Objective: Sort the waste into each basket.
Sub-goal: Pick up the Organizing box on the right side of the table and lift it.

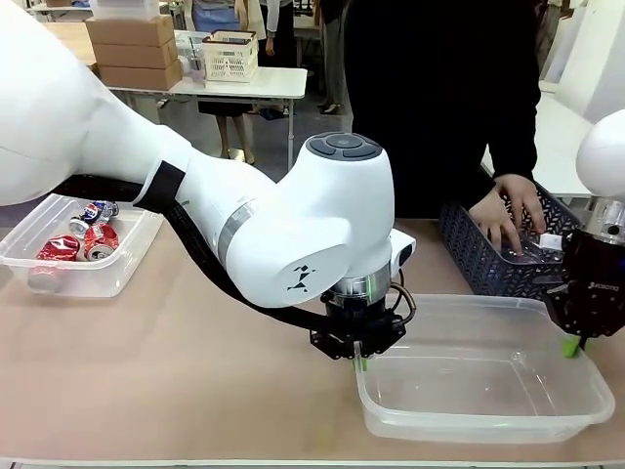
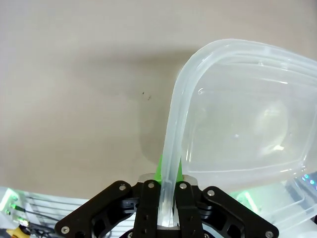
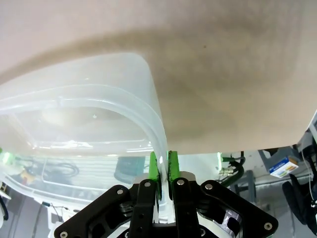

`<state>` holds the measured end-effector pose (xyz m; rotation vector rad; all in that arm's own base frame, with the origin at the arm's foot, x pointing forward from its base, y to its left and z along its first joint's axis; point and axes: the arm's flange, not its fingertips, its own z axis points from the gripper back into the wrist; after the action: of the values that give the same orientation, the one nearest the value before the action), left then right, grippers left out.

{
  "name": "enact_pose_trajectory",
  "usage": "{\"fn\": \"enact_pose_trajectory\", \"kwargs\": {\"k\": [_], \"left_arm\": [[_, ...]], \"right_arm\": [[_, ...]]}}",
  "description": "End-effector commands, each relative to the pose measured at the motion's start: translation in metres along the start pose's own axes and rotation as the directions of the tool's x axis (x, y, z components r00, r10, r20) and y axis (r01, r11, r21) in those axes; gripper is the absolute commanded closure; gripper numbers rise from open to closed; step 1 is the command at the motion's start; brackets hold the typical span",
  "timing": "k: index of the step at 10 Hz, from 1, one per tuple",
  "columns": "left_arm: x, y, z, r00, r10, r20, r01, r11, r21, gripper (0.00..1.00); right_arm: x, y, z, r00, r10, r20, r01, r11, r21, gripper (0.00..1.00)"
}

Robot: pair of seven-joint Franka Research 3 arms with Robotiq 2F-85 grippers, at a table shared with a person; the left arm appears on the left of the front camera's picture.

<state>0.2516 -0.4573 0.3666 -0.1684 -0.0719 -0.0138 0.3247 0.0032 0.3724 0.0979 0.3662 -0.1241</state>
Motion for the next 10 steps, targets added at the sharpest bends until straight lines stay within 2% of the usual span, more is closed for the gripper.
{"fn": "enact_pose_trajectory", "kwargs": {"k": [1,3,4,5,6,7,8,10], "left_arm": [[0.002,0.005,0.022,1.0,-0.018,-0.004,0.018,0.999,-0.031,1.0],[0.004,0.026,0.063,0.998,-0.047,-0.052,0.046,0.999,-0.024,1.0],[0.008,0.042,0.091,0.997,-0.035,-0.063,0.033,0.999,-0.027,1.0],[0.013,0.065,0.126,0.994,-0.036,-0.099,0.031,0.998,-0.056,1.0],[0.016,0.088,0.155,0.995,-0.037,-0.096,0.028,0.996,-0.09,1.0],[0.016,0.114,0.181,0.997,-0.021,-0.079,0.012,0.993,-0.114,1.0],[0.017,0.144,0.204,0.999,0.024,-0.034,-0.029,0.989,-0.146,1.0],[0.014,0.207,0.233,0.991,0.119,0.067,-0.106,0.98,-0.169,1.0]], "right_arm": [[-0.087,-0.013,-0.095,0.998,-0.038,0.041,0.037,0.999,0.014,1.0],[-0.109,-0.007,-0.045,0.996,-0.093,-0.001,0.093,0.995,0.038,1.0],[-0.124,0.004,-0.013,0.997,-0.074,-0.007,0.074,0.995,0.062,1.0],[-0.139,0.021,0.022,0.999,-0.047,0.001,0.047,0.999,0.022,1.0],[-0.145,0.041,0.05,0.999,-0.013,0.033,0.012,0.999,0.033,1.0],[-0.143,0.062,0.077,1.0,-0.005,0.016,0.004,0.998,0.059,1.0],[-0.134,0.086,0.099,0.999,-0.018,0.044,0.015,0.998,0.065,1.0],[-0.099,0.134,0.139,0.997,-0.02,0.078,0.01,0.993,0.12,1.0]]}}
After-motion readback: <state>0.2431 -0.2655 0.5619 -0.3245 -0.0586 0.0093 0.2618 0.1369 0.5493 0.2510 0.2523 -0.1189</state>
